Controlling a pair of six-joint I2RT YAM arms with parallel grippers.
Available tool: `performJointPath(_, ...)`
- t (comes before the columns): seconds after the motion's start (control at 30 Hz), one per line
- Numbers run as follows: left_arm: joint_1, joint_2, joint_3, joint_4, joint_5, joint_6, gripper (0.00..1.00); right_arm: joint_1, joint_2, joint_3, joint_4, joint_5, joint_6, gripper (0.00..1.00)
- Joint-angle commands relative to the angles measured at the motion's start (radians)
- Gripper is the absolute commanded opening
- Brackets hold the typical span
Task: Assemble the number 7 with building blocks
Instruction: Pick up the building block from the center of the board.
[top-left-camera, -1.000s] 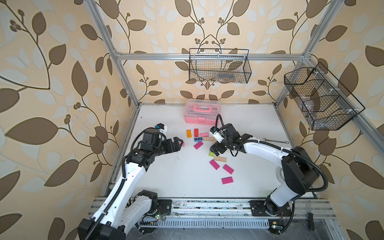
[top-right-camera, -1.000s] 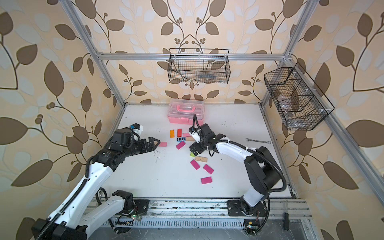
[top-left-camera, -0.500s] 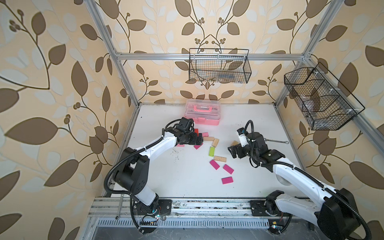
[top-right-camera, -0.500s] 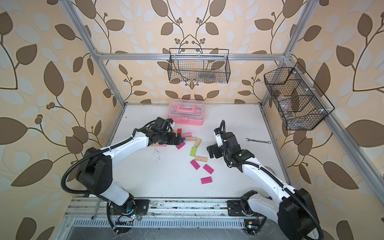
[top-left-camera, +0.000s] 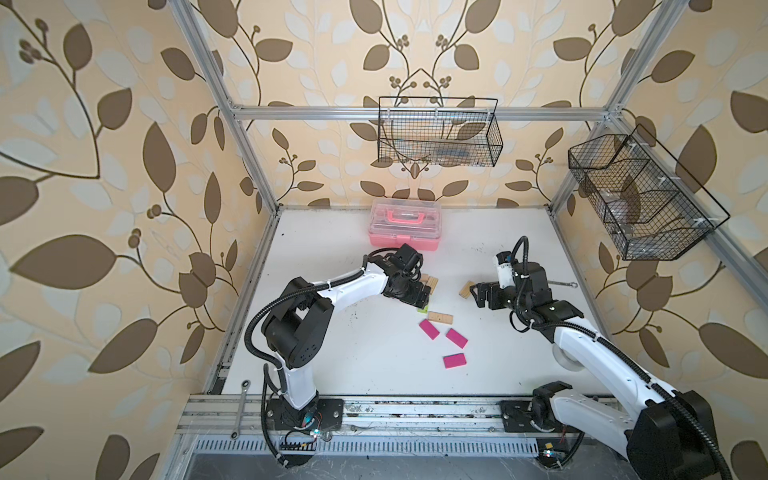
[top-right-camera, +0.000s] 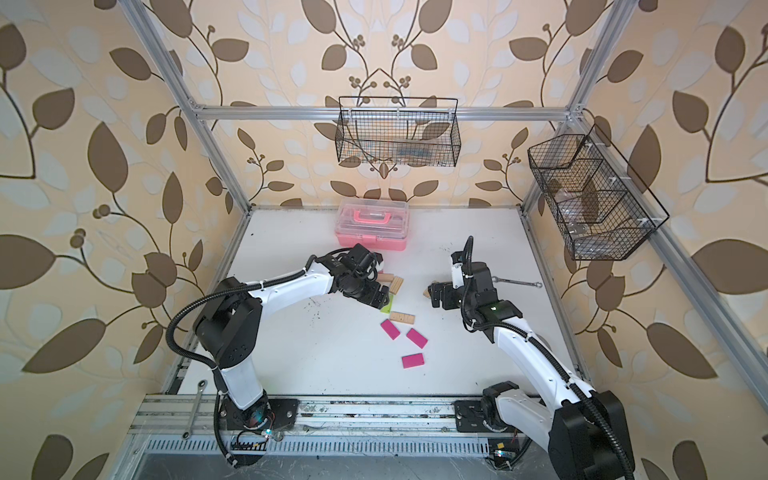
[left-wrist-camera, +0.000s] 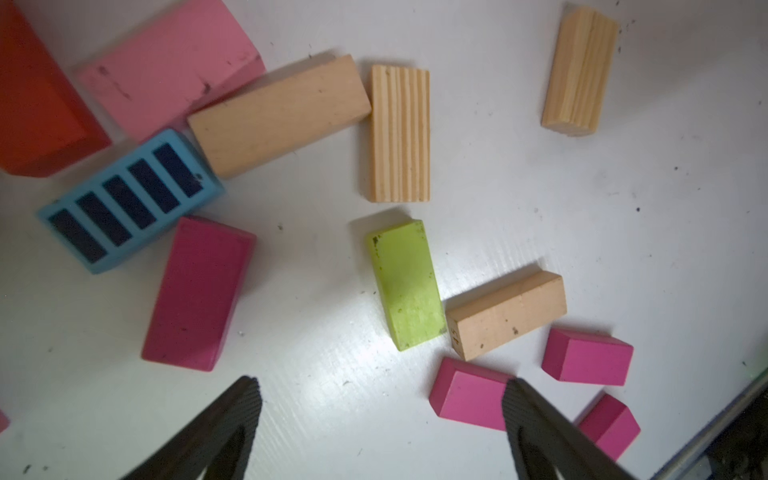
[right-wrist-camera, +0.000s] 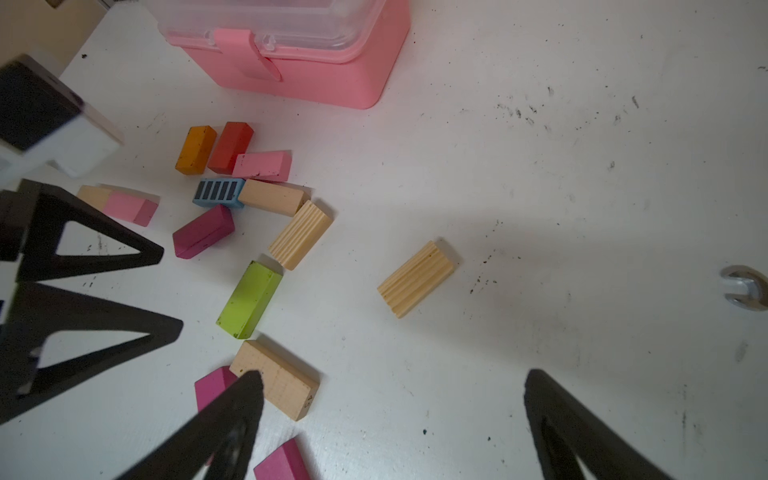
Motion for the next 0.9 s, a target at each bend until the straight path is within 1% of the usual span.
performJointPath(0.0, -0.026, 0.052, 0.08, -0.035, -0.048, 0.0, 0.87, -0.004, -0.013, -0.016, 0.028, -0.027, 0.017, 0.98)
performJointPath(0.07, -0.049, 0.088, 0.117, -0.056, -0.064, 0.004, 0.86, -0.008, -0.013, -0.024, 0.038, -0.033, 0.021, 0.98)
performJointPath(0.2, -0.119, 0.124, 0.173, -0.101, -0.163, 0.009, 0.86, -0.031, -0.014, -0.046, 0.056, -0.041, 0.031, 0.98)
performJointPath(0.27, -0.138, 0.138, 0.193, -0.124, -0.184, 0.0, 0.86, -0.052, -0.017, -0.059, 0.066, -0.05, 0.036, 0.98)
performJointPath(0.43, -0.195, 0.146, 0.214, -0.136, -0.114, 0.088, 0.87, -0.114, -0.032, -0.097, 0.1, -0.079, 0.055, 0.98)
performJointPath(0.53, -0.209, 0.159, 0.225, -0.152, -0.04, 0.185, 0.87, -0.137, -0.047, -0.111, 0.113, -0.094, 0.062, 0.98)
performJointPath(0.67, -0.212, 0.166, 0.233, -0.145, 0.012, 0.288, 0.88, -0.141, -0.05, -0.112, 0.112, -0.102, 0.06, 0.98)
performJointPath(0.73, -0.211, 0.185, 0.264, -0.167, 0.045, 0.339, 0.89, -0.143, -0.055, -0.113, 0.108, -0.102, 0.059, 0.98)
performJointPath(0.87, -0.212, 0.229, 0.321, -0.203, 0.075, 0.402, 0.89, -0.143, -0.067, -0.118, 0.106, -0.097, 0.057, 0.98)
